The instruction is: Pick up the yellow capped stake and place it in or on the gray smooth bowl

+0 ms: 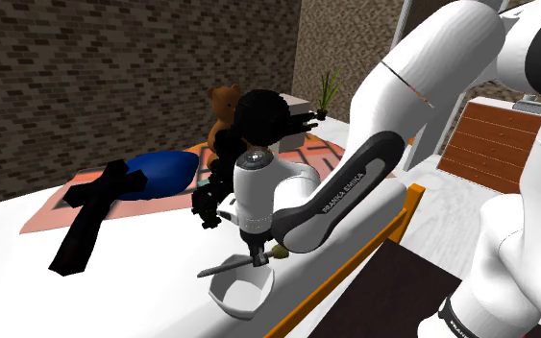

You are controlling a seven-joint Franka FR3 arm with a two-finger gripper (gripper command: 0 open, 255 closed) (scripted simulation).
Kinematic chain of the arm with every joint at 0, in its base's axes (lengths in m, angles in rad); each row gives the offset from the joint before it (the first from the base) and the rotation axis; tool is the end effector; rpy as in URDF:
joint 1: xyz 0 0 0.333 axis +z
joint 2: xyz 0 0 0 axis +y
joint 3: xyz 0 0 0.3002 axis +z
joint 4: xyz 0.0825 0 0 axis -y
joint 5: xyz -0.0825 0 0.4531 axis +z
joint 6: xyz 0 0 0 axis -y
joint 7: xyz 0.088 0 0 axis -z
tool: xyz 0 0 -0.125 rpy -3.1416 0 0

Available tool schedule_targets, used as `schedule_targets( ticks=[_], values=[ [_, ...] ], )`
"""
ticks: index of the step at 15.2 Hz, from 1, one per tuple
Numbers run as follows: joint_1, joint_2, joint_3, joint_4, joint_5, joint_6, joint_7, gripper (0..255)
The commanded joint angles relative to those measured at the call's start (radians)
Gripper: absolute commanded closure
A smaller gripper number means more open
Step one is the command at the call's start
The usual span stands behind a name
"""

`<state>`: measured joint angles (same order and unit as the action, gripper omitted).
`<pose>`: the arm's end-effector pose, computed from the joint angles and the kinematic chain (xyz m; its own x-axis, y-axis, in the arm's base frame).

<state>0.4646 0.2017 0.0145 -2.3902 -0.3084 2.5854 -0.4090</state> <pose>0.4732 0.2493 0.1416 0.4115 0.9073 -0.0864 0.9074 -0.3989 0.1324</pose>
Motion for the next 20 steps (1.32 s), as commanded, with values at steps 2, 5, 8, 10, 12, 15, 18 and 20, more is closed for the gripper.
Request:
schedule_targets(
  ticks=[2, 5, 8, 10, 12, 15, 18, 20],
  values=[
    [0.005, 0.039, -0.005, 0.002, -0.018, 0.035, 0.022, 255],
    [0.01, 0.078, -0.014, 0.006, -0.036, 0.071, 0.04, 255],
    [0.015, 0.119, -0.023, 0.011, -0.054, 0.105, 0.058, 255],
    [0.02, 0.147, -0.03, 0.016, -0.066, 0.127, 0.071, 255],
    [0.021, 0.155, -0.032, 0.018, -0.069, 0.134, 0.074, 255],
    [0.022, 0.155, -0.033, 0.018, -0.069, 0.134, 0.074, 255],
    [0.022, 0.155, -0.033, 0.018, -0.069, 0.134, 0.074, 255],
    [0.023, 0.155, -0.033, 0.015, -0.07, 0.136, 0.076, 0]
  ],
)
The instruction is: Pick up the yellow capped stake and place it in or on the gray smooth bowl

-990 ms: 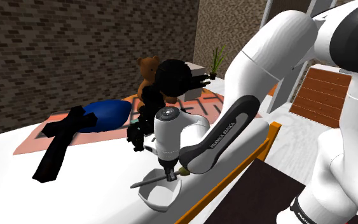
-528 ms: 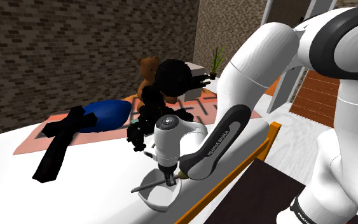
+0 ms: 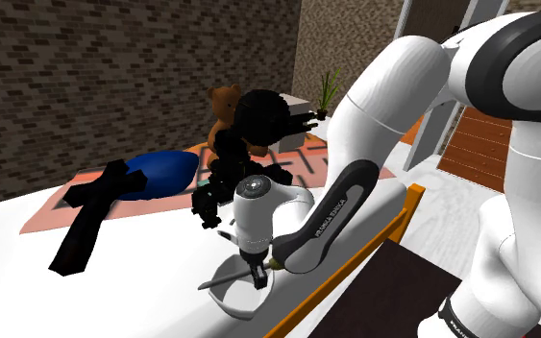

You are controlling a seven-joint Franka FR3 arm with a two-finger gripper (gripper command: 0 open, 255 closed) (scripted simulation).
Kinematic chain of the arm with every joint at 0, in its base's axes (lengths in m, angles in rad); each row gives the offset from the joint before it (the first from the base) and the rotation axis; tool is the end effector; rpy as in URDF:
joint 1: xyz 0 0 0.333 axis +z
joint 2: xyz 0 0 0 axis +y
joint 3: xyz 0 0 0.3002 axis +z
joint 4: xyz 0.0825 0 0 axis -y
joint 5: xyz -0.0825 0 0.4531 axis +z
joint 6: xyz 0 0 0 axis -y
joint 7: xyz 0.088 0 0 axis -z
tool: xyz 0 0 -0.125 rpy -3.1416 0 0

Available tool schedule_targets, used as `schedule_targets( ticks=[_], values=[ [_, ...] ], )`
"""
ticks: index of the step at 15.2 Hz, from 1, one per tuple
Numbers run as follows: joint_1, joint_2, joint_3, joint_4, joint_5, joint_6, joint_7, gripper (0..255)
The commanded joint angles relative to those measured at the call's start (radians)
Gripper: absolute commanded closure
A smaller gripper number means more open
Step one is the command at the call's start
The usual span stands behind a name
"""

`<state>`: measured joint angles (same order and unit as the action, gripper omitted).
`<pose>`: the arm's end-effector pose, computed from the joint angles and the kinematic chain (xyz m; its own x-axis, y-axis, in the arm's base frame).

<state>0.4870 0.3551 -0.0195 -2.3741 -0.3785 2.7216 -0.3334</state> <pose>0.4634 0.2449 0.0772 0.4131 0.9068 -0.0843 0.9064 -0.4005 0.1342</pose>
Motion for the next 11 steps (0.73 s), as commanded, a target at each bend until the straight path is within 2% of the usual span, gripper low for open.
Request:
schedule_targets(
  ticks=[1, 4, 8, 11],
  values=[
    [0.001, 0.001, 0.001, -0.002, 0.0, 0.0, 0.001, 0],
    [0.0, 0.002, 0.001, 0.002, 0.001, -0.002, -0.002, 0],
    [-0.008, -0.125, 0.036, -0.016, 0.055, -0.113, -0.041, 0],
    [-0.007, -0.125, 0.036, -0.016, 0.055, -0.113, -0.042, 0]
  ],
)
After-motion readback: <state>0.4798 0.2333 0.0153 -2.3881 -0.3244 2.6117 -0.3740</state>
